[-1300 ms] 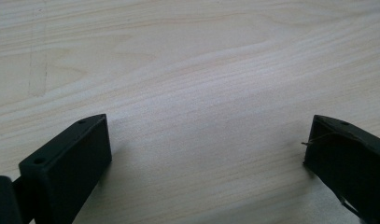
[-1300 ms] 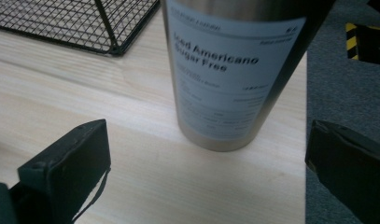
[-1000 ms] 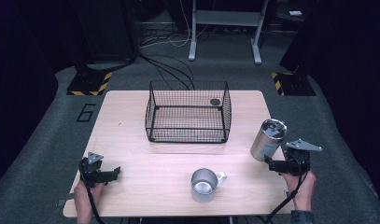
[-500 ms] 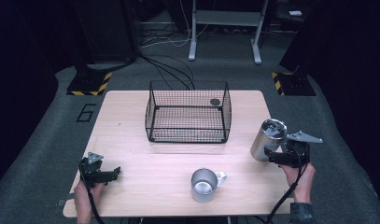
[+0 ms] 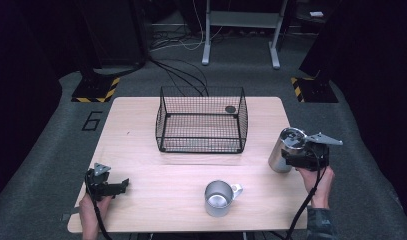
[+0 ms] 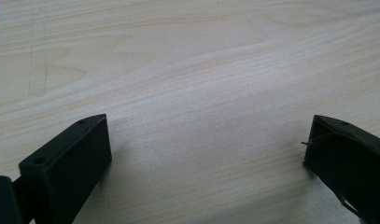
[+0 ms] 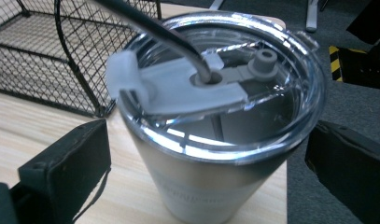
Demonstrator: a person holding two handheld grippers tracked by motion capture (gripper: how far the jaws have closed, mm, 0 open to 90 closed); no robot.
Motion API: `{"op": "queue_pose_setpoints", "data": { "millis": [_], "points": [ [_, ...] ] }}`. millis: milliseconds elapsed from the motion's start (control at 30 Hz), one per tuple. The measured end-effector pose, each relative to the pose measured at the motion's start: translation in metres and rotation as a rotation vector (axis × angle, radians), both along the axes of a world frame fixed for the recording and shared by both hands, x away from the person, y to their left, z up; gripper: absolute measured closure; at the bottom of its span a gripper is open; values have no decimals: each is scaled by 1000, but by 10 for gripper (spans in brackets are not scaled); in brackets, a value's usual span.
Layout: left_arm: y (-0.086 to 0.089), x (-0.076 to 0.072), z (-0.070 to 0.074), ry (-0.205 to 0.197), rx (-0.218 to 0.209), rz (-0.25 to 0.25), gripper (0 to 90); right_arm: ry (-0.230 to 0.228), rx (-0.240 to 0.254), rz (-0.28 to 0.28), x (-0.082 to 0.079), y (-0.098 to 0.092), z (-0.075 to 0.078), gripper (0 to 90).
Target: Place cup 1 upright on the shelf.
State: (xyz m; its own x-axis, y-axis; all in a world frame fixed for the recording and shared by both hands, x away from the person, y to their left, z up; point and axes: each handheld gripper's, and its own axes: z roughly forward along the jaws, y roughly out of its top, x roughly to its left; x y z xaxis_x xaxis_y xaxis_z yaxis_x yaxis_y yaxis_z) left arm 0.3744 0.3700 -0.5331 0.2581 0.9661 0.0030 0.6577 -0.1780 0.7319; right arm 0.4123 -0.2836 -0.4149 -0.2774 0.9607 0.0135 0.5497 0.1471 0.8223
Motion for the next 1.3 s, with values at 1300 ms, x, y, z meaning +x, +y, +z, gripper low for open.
{"op": "queue_pose_setpoints", "data": {
  "millis": [1300],
  "points": [
    [0,0,0,0,-2,0,3,-56,12,-5,18,5,-2,35]
  ]
}}
